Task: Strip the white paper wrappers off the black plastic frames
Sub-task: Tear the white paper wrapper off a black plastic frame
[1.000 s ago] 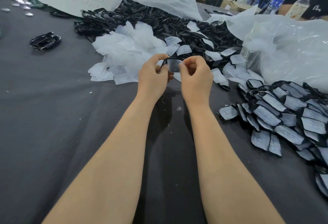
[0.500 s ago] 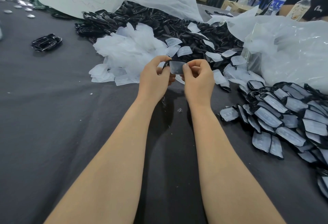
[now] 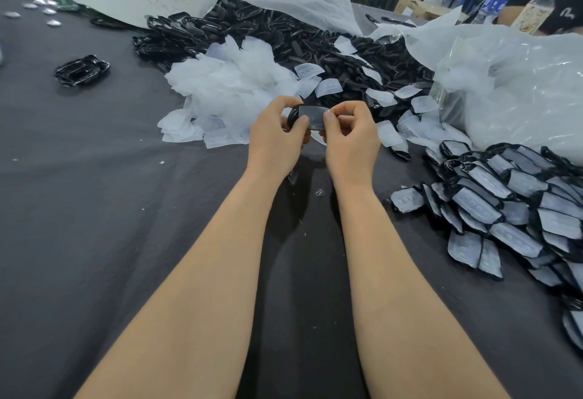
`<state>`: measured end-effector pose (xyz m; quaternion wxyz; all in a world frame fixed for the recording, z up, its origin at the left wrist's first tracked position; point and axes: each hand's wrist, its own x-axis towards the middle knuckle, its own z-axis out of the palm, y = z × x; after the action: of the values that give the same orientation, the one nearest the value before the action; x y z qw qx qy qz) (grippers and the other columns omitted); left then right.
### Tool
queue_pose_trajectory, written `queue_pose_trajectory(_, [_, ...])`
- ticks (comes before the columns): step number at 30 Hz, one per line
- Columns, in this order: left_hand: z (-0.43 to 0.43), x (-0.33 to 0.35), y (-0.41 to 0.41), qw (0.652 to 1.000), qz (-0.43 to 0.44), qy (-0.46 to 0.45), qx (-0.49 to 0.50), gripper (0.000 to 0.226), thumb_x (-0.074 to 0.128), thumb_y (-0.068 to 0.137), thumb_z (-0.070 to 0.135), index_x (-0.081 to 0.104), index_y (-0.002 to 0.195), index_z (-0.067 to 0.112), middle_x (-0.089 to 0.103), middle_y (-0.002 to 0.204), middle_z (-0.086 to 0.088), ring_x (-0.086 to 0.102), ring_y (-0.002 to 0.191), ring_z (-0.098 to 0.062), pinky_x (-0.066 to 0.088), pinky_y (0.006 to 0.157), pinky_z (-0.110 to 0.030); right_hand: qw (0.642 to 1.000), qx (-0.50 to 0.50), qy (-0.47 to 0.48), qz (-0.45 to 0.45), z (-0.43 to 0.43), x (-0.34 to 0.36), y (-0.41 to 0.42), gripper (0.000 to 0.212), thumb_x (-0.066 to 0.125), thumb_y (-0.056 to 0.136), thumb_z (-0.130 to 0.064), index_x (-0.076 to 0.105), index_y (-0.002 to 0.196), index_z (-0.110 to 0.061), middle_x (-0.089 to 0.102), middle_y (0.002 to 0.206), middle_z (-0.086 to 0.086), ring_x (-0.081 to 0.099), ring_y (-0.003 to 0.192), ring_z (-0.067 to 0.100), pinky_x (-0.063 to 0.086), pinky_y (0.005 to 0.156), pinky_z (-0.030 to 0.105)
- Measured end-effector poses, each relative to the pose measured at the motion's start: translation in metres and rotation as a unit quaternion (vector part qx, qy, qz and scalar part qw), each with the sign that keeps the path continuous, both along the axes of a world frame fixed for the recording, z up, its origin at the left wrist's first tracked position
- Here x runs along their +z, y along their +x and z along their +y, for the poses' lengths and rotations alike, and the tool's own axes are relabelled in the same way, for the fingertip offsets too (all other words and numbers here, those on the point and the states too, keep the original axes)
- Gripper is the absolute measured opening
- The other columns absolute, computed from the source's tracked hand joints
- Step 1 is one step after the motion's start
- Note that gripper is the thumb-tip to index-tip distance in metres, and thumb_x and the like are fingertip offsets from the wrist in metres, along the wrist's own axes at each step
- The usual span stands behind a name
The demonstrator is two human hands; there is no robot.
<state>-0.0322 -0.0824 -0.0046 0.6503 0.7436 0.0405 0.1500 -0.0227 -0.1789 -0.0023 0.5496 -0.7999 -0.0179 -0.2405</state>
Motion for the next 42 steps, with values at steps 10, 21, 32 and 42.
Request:
queue_pose_trajectory(10, [0.001, 0.001, 0.001, 1.000, 0.004, -0.005, 0.010, 0.021, 0.054, 0.093, 0.010, 0.048, 0.094, 0.030, 0.064, 0.072, -0.003, 0.065, 0.079, -0.027, 0.053, 0.086, -0.047, 0.979, 0.058, 0.165, 0.105, -0.002, 0.001, 0.010, 0.004, 0.060, 0.092, -0.009, 0.060, 0.095, -0.012, 0.065, 0.091, 0.005, 0.064, 0.081, 0.016, 0.056, 0.072, 0.024])
queue_pose_trajectory(21, [0.000, 0.002, -0.001, 1.000, -0.007, 0.012, 0.004, 0.014, 0.056, 0.093, 0.015, 0.050, 0.097, 0.026, 0.066, 0.075, -0.002, 0.068, 0.076, -0.021, 0.055, 0.082, -0.043, 0.987, 0.048, 0.124, 0.090, -0.004, 0.000, 0.012, 0.007, 0.058, 0.092, -0.008, 0.057, 0.090, -0.015, 0.064, 0.087, 0.003, 0.063, 0.082, 0.016, 0.055, 0.073, 0.025])
queue_pose_trajectory(32, [0.003, 0.001, 0.000, 1.000, 0.001, -0.010, 0.019, 0.022, 0.055, 0.094, 0.015, 0.045, 0.080, 0.029, 0.069, 0.085, -0.016, 0.071, 0.071, -0.023, 0.059, 0.073, -0.040, 0.994, 0.058, 0.026, 0.086, 0.002, 0.002, 0.004, 0.014, 0.064, 0.088, -0.020, 0.056, 0.098, -0.014, 0.067, 0.094, 0.013, 0.067, 0.087, 0.028, 0.053, 0.085, 0.048])
queue_pose_trajectory(42, [0.002, -0.001, 0.002, 1.000, 0.003, -0.016, 0.005, 0.024, 0.056, 0.093, 0.010, 0.045, 0.079, 0.027, 0.068, 0.090, -0.013, 0.070, 0.075, -0.024, 0.058, 0.073, -0.037, 0.990, 0.051, 0.050, 0.118, 0.001, 0.003, 0.003, 0.017, 0.067, 0.086, -0.018, 0.052, 0.085, -0.025, 0.068, 0.096, 0.015, 0.065, 0.092, 0.029, 0.051, 0.089, 0.050])
